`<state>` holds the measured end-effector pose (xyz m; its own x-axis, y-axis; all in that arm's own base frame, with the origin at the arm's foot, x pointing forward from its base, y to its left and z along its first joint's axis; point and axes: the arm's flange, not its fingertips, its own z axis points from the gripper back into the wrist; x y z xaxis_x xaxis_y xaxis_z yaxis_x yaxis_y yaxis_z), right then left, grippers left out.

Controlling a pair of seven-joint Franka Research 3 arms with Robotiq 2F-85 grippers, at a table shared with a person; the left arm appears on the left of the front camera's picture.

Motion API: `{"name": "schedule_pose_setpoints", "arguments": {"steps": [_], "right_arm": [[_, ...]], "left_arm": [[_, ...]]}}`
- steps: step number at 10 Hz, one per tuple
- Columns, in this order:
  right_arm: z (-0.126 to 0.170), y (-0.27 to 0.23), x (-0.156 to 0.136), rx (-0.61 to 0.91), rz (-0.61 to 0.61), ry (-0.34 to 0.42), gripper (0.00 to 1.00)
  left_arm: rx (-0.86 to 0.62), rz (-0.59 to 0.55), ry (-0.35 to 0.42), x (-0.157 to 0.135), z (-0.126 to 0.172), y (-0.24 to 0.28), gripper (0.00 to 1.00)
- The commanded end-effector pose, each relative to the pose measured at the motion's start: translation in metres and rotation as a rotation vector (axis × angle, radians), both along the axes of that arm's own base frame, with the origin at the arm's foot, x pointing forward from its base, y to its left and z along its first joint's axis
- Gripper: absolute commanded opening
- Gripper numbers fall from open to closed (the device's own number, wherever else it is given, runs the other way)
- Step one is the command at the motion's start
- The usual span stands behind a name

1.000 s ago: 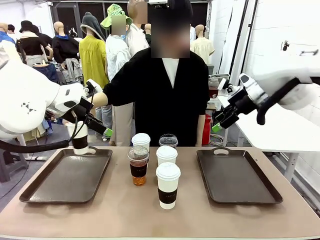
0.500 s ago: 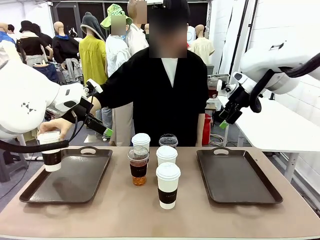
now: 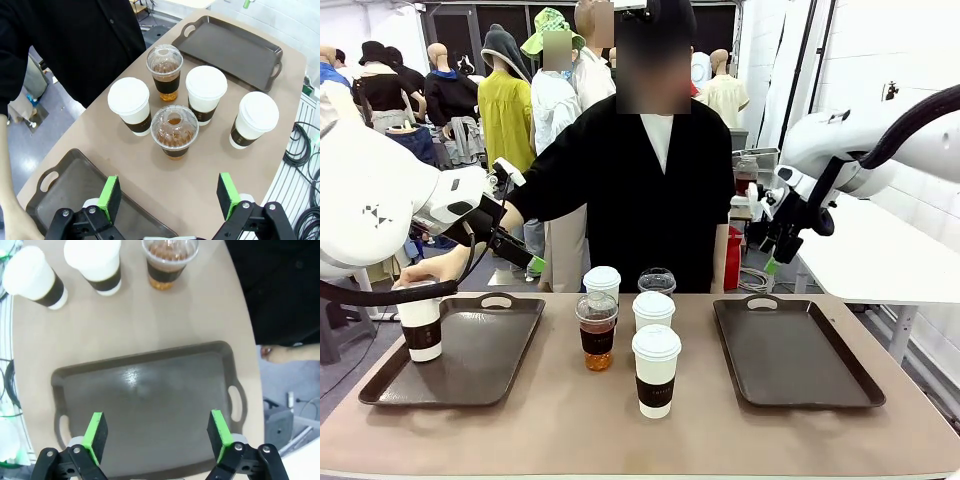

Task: Distribute the coffee onto the tray.
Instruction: Pick up one iced Americano and place it on the right Handle tray.

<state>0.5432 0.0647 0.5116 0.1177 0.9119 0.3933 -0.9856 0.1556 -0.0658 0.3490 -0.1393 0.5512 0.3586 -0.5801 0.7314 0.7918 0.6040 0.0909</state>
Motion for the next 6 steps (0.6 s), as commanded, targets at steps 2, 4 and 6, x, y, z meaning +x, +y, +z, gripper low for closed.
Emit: {"name": "schedule_pose_setpoints", "arguments": {"steps": [2,4,6], "right_arm": [[-0.013,0.003,0.017,-0.073,0.0,0.008,1.0],[-0.02,0.005,0.018,-0.096,-0.032,-0.012,1.0],[-0.023,0.002,0.015,-0.063,0.004,0.005,1.0]], "left_arm": [[-0.005,0.001,0.001,0.0,0.0,0.001,1.0],[-0.005,0.001,0.001,0.0,0.0,0.001,1.0],[-0.005,0.001,0.001,0.0,0.0,0.001,1.0]]}}
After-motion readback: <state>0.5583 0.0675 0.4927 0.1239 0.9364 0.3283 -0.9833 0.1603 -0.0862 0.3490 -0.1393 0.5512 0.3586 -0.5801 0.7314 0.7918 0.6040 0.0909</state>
